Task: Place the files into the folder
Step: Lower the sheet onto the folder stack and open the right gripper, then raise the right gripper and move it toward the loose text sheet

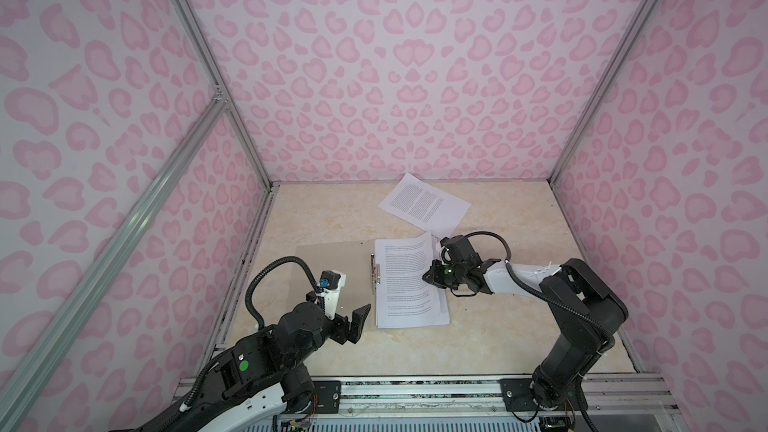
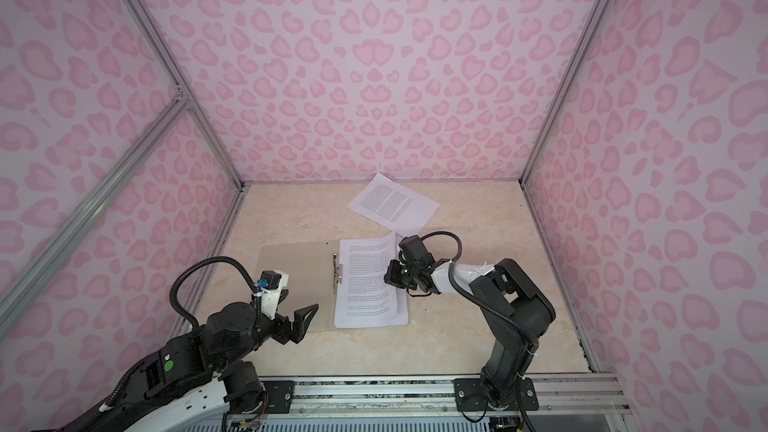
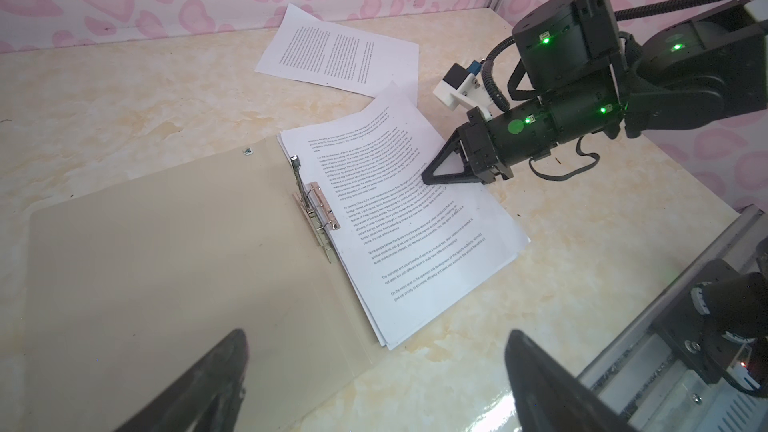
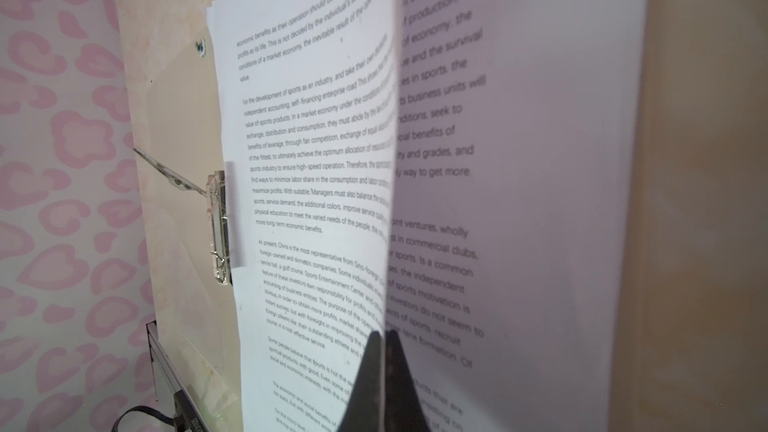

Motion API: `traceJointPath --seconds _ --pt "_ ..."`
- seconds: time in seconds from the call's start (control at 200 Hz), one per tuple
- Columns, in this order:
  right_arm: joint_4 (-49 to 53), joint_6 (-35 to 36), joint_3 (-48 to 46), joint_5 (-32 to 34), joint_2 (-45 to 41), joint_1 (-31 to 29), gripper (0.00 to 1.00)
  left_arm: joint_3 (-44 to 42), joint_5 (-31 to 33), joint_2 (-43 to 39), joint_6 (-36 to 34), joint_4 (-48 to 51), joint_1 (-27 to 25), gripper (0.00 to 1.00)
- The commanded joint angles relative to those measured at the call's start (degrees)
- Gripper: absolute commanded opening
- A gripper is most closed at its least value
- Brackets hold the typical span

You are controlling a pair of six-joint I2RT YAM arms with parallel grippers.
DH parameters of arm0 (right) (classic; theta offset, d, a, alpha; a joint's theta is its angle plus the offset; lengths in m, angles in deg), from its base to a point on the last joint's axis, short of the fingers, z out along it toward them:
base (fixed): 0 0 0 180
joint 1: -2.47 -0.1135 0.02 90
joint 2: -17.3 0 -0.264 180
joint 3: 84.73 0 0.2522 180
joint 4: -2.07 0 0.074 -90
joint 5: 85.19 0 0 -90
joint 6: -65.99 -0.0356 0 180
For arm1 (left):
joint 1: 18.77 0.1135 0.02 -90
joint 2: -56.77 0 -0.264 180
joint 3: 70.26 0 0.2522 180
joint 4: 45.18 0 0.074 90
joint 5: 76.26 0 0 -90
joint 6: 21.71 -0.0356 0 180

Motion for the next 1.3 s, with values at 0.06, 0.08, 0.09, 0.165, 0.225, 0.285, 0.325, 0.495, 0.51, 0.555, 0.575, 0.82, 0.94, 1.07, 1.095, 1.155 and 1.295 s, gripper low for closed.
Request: traceJointPath --seconds 0.06,0.08,0.09,0.165,0.225,0.285,0.325,0.495,0.51,0.555,0.575,0.82,0.94,1.07,1.095,1.155,1.295 --pt "-1.50 -0.75 -0.91 0.45 -0.03 -0.18 0.10 0.11 0.19 -0.13 -0.49 -0.60 0.07 0.97" --pt "-1.72 -1.01 -1.16 0.54 -0.23 -0.14 0.13 0.08 0.21 -0.13 -0.49 -0.61 0.07 0.97" --pt "-1.82 -1.17 -1.26 0.71 -0.36 -0.18 0.15 0.08 0.19 -0.13 -0.49 -0.62 0.07 0.97" --pt "-2.28 -1.89 -1.91 1.32 -1.56 -0.15 0.28 0.08 0.18 -0.04 -0.40 -0.59 0.18 0.97" --pt "-1.87 -1.89 -2.38 2.03 -2.94 -0.19 0.39 0.11 0.18 -0.04 -0.46 -0.56 0.15 0.97" --pt "-0.81 -1.89 -2.86 3.07 -4.64 -0.22 0.51 0.16 0.18 -0.11 -0.40 -0.60 0.15 0.97" --pt "0.37 -1.70 -2.98 3.63 -5.90 -0.24 0.59 0.04 0.27 -0.13 -0.40 -0.59 0.26 0.97" --pt "12.25 0.11 -2.26 9.68 -12.67 -0.29 0.80 0.06 0.27 -0.17 -0.40 -0.52 0.24 0.97" --pt "13.55 0.46 -2.00 10.51 -13.31 -0.31 0.80 0.10 0.27 -0.21 -0.36 -0.52 0.28 0.97" --pt "16.58 1.74 -1.11 12.70 -14.86 0.03 0.83 0.10 0.27 -0.30 -0.31 -0.55 0.24 0.97" --pt "17.88 2.42 -0.70 13.29 -15.30 0.31 0.84 0.10 0.27 -0.30 -0.31 -0.59 0.24 0.97" --pt "21.51 13.97 12.11 10.62 -8.04 8.23 0.90 0.03 0.19 -0.17 -0.18 -0.61 0.33 0.97" --pt "24.63 20.62 25.29 10.28 4.16 11.31 0.90 0.08 0.44 -0.04 -0.14 -0.52 0.33 0.97" --pt "25.47 23.85 38.40 9.06 16.08 13.88 0.91 0.21 0.80 -0.05 0.25 -0.31 0.33 0.97" --pt "25.97 23.93 41.06 8.46 17.99 14.47 0.91 0.21 0.90 -0.10 0.22 -0.34 0.34 0.97" --pt "26.32 24.30 45.60 6.55 22.27 15.64 0.91 0.20 1.09 -0.04 0.31 -0.29 0.34 0.97" --pt "29.35 25.70 56.90 3.30 31.03 17.37 0.91 0.23 1.28 0.39 0.57 -0.29 0.37 0.97"
